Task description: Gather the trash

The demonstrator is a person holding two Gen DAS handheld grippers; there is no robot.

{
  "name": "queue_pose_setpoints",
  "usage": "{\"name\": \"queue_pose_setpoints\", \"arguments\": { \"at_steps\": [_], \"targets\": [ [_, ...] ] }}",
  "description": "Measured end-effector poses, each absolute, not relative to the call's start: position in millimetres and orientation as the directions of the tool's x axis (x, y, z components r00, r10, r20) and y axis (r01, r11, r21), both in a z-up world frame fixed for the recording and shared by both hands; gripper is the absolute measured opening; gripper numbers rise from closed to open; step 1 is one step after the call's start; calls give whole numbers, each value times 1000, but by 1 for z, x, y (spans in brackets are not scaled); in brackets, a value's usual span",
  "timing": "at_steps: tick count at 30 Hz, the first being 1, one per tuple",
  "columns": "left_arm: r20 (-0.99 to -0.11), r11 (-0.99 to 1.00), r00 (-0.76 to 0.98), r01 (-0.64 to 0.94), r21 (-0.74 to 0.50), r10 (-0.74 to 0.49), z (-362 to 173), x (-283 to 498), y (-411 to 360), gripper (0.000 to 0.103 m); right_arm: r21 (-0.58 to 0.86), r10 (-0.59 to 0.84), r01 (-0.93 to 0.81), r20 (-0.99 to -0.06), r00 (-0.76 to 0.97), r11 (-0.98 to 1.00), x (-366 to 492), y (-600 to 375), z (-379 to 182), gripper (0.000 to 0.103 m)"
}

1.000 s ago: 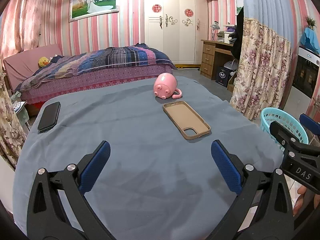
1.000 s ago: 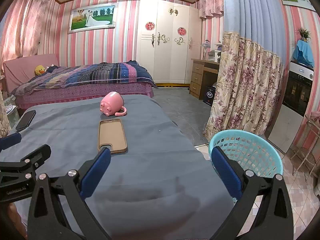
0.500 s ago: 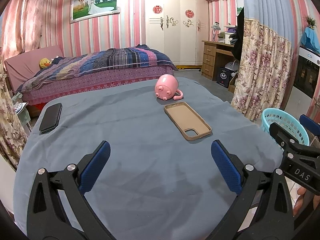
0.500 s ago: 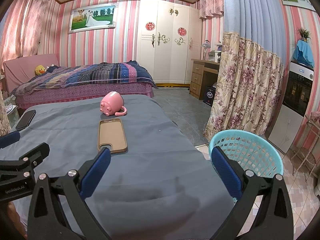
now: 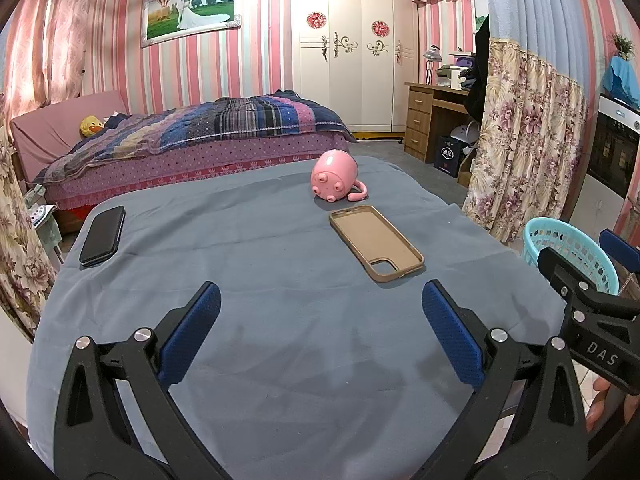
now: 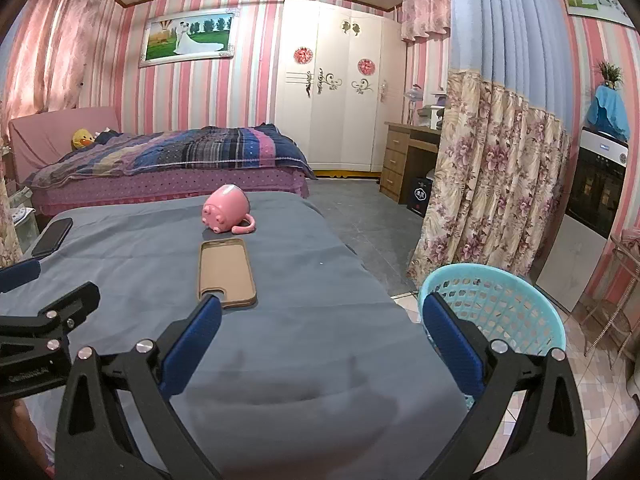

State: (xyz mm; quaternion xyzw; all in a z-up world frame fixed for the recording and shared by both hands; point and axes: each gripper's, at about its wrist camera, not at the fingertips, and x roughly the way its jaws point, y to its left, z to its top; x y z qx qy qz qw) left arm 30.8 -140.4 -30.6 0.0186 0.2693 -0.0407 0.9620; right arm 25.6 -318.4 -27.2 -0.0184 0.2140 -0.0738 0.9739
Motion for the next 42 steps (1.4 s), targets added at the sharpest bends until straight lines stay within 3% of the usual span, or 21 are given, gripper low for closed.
{"name": "queue_pose_setpoints", "arguments": {
  "at_steps": [42],
  "targets": [
    [-508, 998, 859, 66, -3, -59, -27, 33, -133, 97, -68, -138, 120, -412, 901, 990, 27, -320, -31, 98]
  ]
}}
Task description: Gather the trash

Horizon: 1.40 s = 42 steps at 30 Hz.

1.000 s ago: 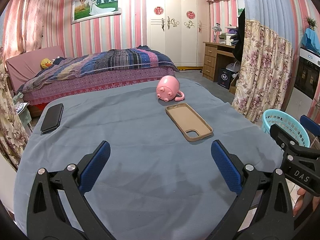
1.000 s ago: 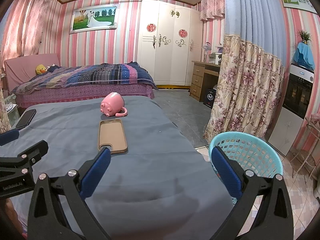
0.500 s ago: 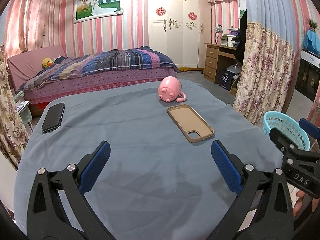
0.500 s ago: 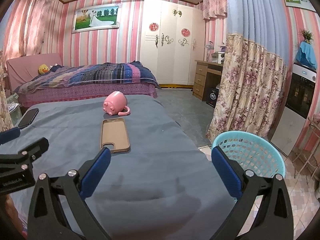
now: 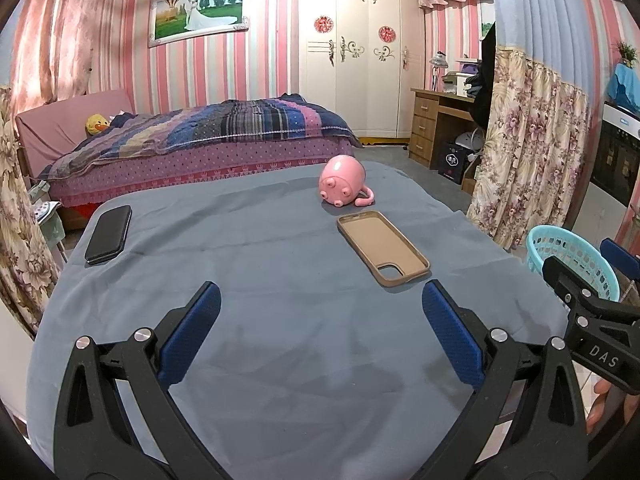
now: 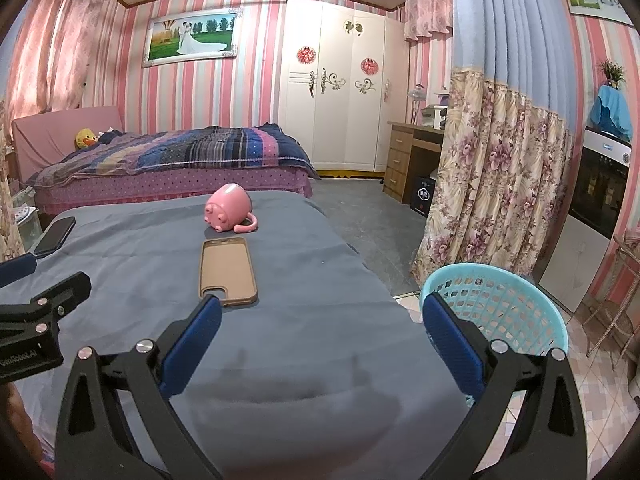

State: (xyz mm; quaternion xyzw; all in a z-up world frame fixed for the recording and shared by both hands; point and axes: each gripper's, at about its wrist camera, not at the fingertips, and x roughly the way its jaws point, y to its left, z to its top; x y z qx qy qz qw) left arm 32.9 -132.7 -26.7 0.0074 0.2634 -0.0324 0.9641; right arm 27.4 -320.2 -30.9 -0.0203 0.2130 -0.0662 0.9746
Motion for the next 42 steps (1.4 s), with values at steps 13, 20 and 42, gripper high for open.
{"name": "queue_pose_setpoints", "arguments": {
  "at_steps": [13, 20, 42],
  "targets": [
    [-502, 998, 863, 62, -4, -56, -26, 31, -133, 97, -67, -140, 124, -410, 901, 990, 26, -322, -30, 98],
    [-501, 998, 864, 62, -3, -55, -25, 31, -133, 97, -65, -142, 127, -409, 901, 990, 26, -325, -30, 98],
    [-499, 998, 865, 62, 0, -54, -24, 31, -132, 97, -64, -144, 129, -408, 901, 990, 27, -326, -30, 98]
  ]
}}
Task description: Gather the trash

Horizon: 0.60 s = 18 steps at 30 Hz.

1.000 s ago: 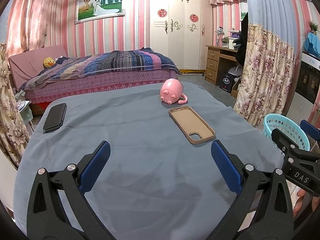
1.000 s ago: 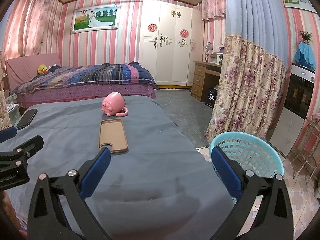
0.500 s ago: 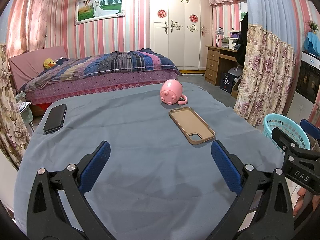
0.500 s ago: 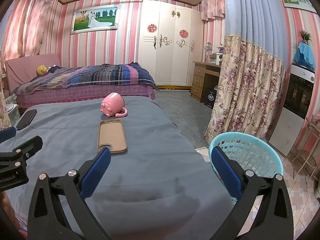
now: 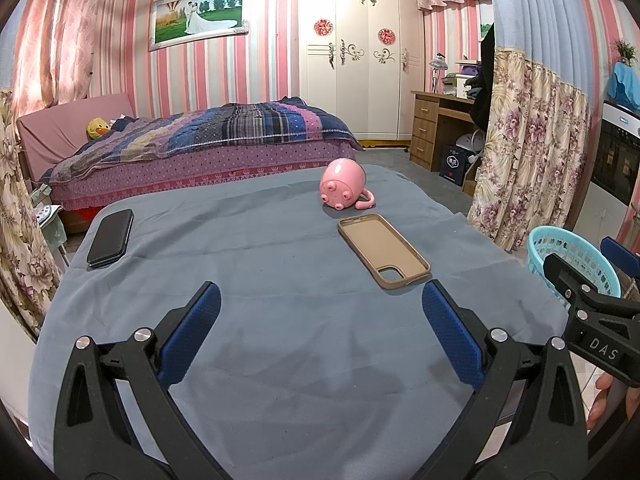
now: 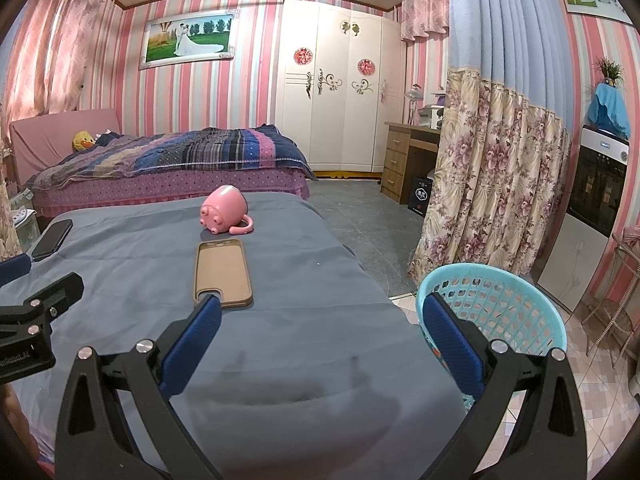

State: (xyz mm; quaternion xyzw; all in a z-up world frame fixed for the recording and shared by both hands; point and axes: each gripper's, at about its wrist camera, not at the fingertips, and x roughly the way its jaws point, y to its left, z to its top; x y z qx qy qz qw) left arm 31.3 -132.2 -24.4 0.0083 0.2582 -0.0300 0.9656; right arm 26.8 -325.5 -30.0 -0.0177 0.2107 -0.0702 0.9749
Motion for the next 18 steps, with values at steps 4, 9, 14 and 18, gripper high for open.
{"name": "queue_pose_setpoints", "arguments": {
  "at_steps": [4, 9, 14, 18],
  "targets": [
    [-499, 998, 865, 62, 1, -54, -24, 31, -132, 97, -63, -144, 130, -408, 902, 990, 27, -325, -30, 98],
    [-500, 998, 864, 63, 0, -55, -24, 32, -132, 97, -64, -144, 129, -409, 901, 989, 27, -325, -30, 98],
    [-500, 998, 865, 63, 2, -54, -25, 31, -133, 97, -64, -144, 129, -408, 901, 990, 27, -325, -30, 98],
    [-499, 998, 865, 63, 1, -54, -25, 32, -132, 97, -65, -145, 130, -408, 901, 989, 27, -325, -30, 98]
  ]
}}
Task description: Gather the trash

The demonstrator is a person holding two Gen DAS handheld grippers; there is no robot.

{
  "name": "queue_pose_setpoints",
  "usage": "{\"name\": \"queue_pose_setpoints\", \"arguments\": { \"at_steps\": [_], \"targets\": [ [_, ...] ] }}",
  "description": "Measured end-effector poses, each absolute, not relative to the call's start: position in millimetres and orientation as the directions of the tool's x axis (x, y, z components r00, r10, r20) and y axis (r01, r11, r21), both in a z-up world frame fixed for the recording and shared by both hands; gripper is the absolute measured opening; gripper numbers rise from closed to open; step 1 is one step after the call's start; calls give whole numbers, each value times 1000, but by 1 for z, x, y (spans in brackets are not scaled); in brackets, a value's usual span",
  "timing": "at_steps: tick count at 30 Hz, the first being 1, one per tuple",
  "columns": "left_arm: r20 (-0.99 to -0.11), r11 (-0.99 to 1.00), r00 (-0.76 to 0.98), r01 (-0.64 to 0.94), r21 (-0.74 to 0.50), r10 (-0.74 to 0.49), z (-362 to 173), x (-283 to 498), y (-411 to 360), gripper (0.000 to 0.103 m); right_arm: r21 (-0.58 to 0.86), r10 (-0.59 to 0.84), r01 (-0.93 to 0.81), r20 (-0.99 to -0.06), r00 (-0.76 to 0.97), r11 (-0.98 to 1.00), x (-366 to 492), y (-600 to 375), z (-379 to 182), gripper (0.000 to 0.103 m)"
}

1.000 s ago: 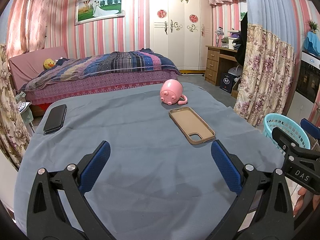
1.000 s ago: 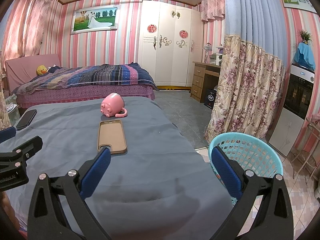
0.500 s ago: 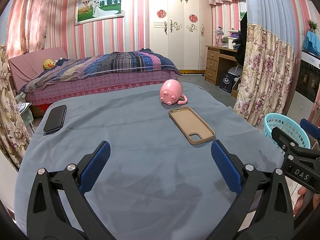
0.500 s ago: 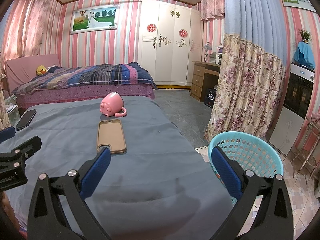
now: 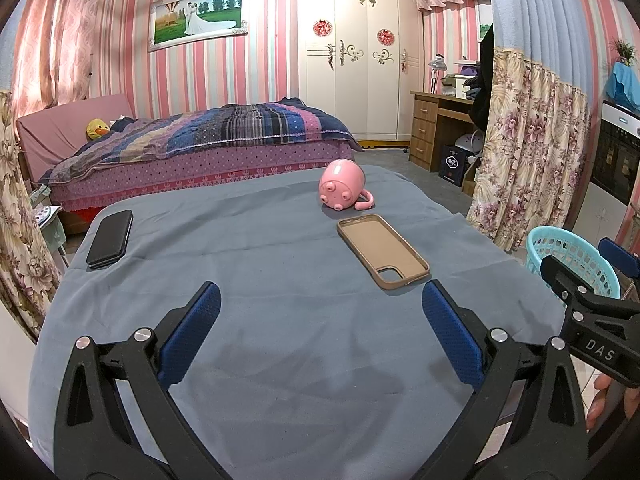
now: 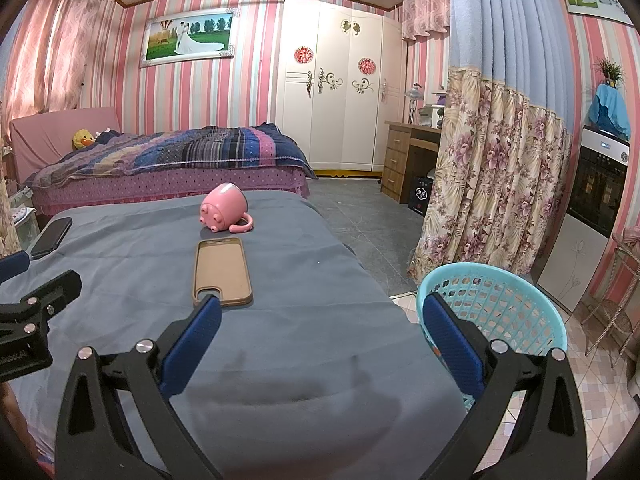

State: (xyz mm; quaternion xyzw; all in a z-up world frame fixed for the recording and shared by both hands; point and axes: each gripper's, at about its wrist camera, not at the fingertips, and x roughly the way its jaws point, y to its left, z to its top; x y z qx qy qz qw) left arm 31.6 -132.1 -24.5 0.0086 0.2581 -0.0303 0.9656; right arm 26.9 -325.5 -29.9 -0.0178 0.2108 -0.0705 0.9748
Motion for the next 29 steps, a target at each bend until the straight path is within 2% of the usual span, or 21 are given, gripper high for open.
{"name": "queue_pose_setpoints", "arguments": {
  "at_steps": [29],
  "targets": [
    [-497, 998, 866, 66, 1, -57, -24, 31, -134, 98, -67, -146, 130, -411, 900, 989, 28, -326, -30, 98]
  ]
}}
